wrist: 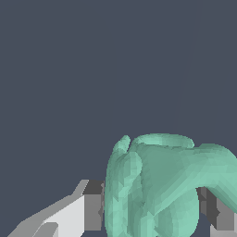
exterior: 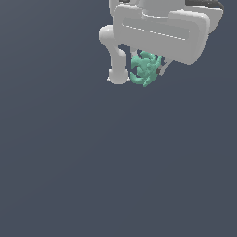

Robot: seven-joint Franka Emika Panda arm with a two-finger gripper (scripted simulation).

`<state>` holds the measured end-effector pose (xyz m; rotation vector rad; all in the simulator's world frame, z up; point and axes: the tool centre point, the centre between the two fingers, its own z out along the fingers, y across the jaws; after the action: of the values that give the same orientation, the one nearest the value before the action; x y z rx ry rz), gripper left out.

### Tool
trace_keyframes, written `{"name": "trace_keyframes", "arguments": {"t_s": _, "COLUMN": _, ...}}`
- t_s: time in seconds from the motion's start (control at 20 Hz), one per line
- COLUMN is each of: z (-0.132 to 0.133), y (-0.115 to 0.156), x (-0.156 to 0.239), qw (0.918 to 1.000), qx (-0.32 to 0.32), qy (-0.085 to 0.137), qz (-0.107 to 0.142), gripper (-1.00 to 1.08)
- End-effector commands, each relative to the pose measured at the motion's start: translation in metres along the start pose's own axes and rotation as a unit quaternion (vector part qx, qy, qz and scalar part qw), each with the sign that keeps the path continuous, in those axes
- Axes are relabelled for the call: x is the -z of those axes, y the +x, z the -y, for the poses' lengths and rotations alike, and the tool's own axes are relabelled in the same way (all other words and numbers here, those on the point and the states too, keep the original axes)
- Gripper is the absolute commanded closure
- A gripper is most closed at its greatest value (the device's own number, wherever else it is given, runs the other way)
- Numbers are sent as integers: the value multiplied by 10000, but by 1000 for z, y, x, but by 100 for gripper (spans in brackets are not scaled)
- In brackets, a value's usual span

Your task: Pick up the object and move it to a goal position.

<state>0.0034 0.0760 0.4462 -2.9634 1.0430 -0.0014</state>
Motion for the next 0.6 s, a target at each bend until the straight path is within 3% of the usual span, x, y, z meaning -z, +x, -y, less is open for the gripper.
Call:
{"name": "trace_keyframes", "arguments": {"t_s": 0.0, "z": 2, "y": 3, "x": 15, "qw": 10000, "qx": 1, "qy": -2, "qz": 2, "gripper": 108}}
{"name": "trace_keyframes", "arguments": {"t_s": 0.55, "z": 8, "y": 13, "x": 49, "qw": 10000, "qx": 1, "qy": -2, "qz": 2, "gripper": 108}}
